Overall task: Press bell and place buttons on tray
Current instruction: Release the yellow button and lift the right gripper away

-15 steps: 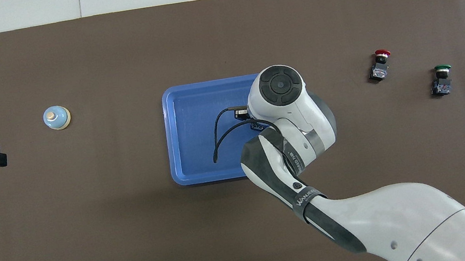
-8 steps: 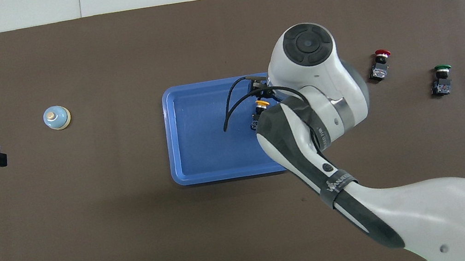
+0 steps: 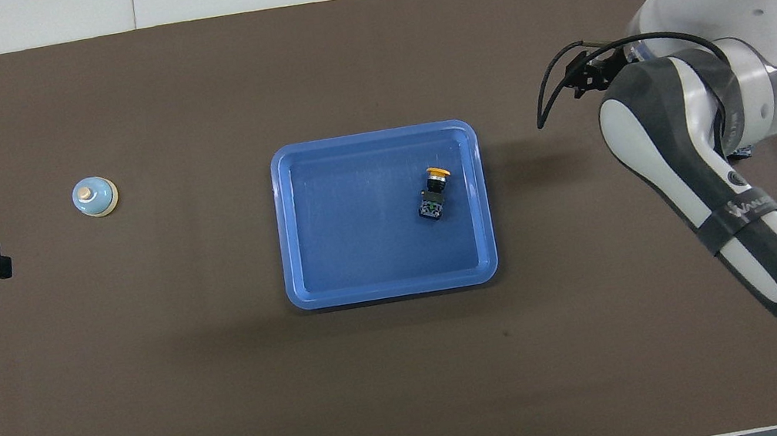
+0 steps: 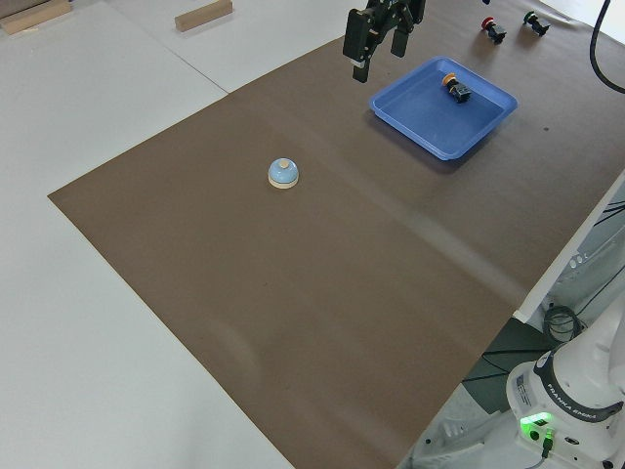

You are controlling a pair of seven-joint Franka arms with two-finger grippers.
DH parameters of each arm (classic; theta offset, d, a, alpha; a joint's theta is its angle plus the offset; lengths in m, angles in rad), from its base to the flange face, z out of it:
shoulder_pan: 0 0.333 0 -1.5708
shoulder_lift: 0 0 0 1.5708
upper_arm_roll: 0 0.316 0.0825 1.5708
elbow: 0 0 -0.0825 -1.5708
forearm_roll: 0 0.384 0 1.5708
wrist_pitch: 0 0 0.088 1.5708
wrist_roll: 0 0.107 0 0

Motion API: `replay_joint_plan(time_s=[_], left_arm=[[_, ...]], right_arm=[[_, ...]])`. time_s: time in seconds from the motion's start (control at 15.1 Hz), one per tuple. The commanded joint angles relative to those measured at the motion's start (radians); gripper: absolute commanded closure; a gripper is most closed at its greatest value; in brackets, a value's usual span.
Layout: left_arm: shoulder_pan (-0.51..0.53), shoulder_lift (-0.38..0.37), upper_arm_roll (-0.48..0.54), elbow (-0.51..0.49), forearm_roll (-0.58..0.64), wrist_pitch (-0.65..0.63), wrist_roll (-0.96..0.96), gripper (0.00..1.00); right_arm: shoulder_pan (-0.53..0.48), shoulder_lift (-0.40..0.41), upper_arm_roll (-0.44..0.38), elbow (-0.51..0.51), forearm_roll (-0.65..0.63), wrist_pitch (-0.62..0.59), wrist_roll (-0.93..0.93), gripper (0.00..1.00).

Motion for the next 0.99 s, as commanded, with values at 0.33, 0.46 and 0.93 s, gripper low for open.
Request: replay_joint_plan(time_s=[0.33,0.46,0.93], left_arm=[[0.002,-0.017,0.002,-0.012,-0.01,-0.006,-0.01,0.0],[0.002,-0.017,0.002,-0.012,-0.01,-0.006,-0.01,0.0],[0.002,-0.017,0.002,-0.012,-0.01,-0.006,-0.01,0.0]], right_arm=[[-0.104,0.084,0.014,-0.089,-0.025,0.243,-0.108,0.0],[-0.111,0.106,0.014,-0.09,-0.025,0.272,-0.107,0.0],[-0.1,0.11,0.016,-0.191,-0.023,0.411,-0.07,0.0]])
